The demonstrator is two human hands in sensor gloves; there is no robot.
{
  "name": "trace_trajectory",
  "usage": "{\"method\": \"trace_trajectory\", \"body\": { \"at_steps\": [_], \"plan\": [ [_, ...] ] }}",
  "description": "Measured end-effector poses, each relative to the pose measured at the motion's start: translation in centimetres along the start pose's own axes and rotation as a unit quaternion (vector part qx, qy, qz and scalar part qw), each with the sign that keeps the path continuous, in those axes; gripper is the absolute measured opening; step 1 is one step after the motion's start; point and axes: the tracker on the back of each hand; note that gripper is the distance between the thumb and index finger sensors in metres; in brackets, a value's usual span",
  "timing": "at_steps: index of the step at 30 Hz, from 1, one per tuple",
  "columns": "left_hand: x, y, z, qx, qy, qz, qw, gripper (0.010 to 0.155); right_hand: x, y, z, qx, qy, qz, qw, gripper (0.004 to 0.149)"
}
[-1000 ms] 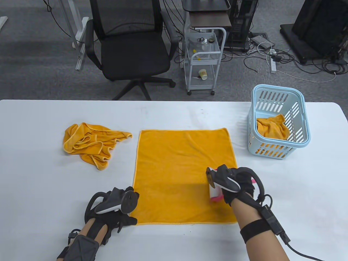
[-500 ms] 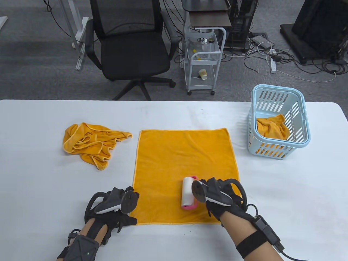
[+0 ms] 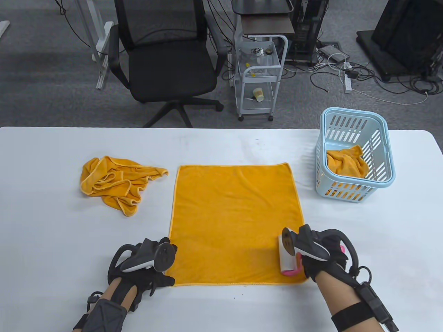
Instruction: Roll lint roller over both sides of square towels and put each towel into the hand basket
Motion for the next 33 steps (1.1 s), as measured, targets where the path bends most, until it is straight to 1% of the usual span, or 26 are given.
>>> {"method": "trace_trajectory", "body": {
  "at_steps": [3,5,6,8,9,11,12,13,14,16,19,24,27,29,31,33],
  "plan": [
    [0.0,0.0,0.0,0.0,0.0,0.0,1.0,0.089,0.4,-1.6,1.1,-0.009,0.01,0.019,1.0,0.056],
    [0.0,0.0,0.0,0.0,0.0,0.0,1.0,0.089,0.5,-2.2,1.7,-0.032,0.015,0.014,0.999,0.055],
    [0.0,0.0,0.0,0.0,0.0,0.0,1.0,0.089,0.5,-2.6,2.0,-0.057,0.012,0.001,0.998,0.056],
    [0.0,0.0,0.0,0.0,0.0,0.0,1.0,0.089,0.7,-3.6,2.2,-0.11,-0.024,0.011,0.994,0.057],
    [0.0,0.0,0.0,0.0,0.0,0.0,1.0,0.089,0.7,-3.9,2.3,-0.119,-0.035,0.016,0.992,0.057],
    [0.0,0.0,0.0,0.001,0.001,0.0,1.0,0.089,0.8,-5.3,2.6,-0.149,-0.068,0.054,0.985,0.059],
    [0.0,0.0,0.0,0.001,0.001,0.0,1.0,0.089,0.8,-6.3,2.9,-0.16,-0.088,0.09,0.979,0.06],
    [0.0,0.0,0.0,0.001,0.001,0.0,1.0,0.089,0.7,-6.5,3.1,-0.161,-0.094,0.103,0.977,0.061],
    [0.0,0.0,0.0,0.001,0.001,0.0,1.0,0.089,0.7,-7.3,3.4,-0.164,-0.104,0.132,0.972,0.061],
    [0.0,0.0,0.0,0.001,0.001,0.0,1.0,0.089,0.2,-8.6,4.3,-0.168,-0.097,0.178,0.965,0.063],
    [0.0,0.0,0.0,0.001,0.001,0.0,1.0,0.089,-0.4,-9.5,5.4,-0.17,-0.085,0.207,0.96,0.062],
    [0.0,0.0,0.0,0.005,0.002,0.0,1.0,0.089,-1.3,-9.8,7.5,-0.183,-0.063,0.219,0.956,0.062],
    [0.0,-0.1,-0.1,0.008,0.002,-0.002,1.0,0.089,-1.3,-9.9,8.2,-0.202,-0.058,0.213,0.954,0.065],
    [0.1,-0.2,0.1,0.012,0.005,-0.006,1.0,0.088,-0.9,-10.1,8.0,-0.204,-0.061,0.205,0.955,0.069],
    [0.4,-0.2,0.3,0.022,0.01,-0.014,1.0,0.086,-0.1,-10.3,7.3,-0.203,-0.066,0.191,0.958,0.078],
    [0.7,-0.1,0.6,0.025,0.016,-0.021,0.999,0.086,0.7,-10.3,6.5,-0.195,-0.081,0.189,0.959,0.079]
  ]
}}
Point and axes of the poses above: the tracker on the back of each hand, its own y axis roughly to the thumb side, its own x axis roughly from the fingertips to the wrist, z = x × y, and after that the axes turned 15 degrees about -z, right-handed
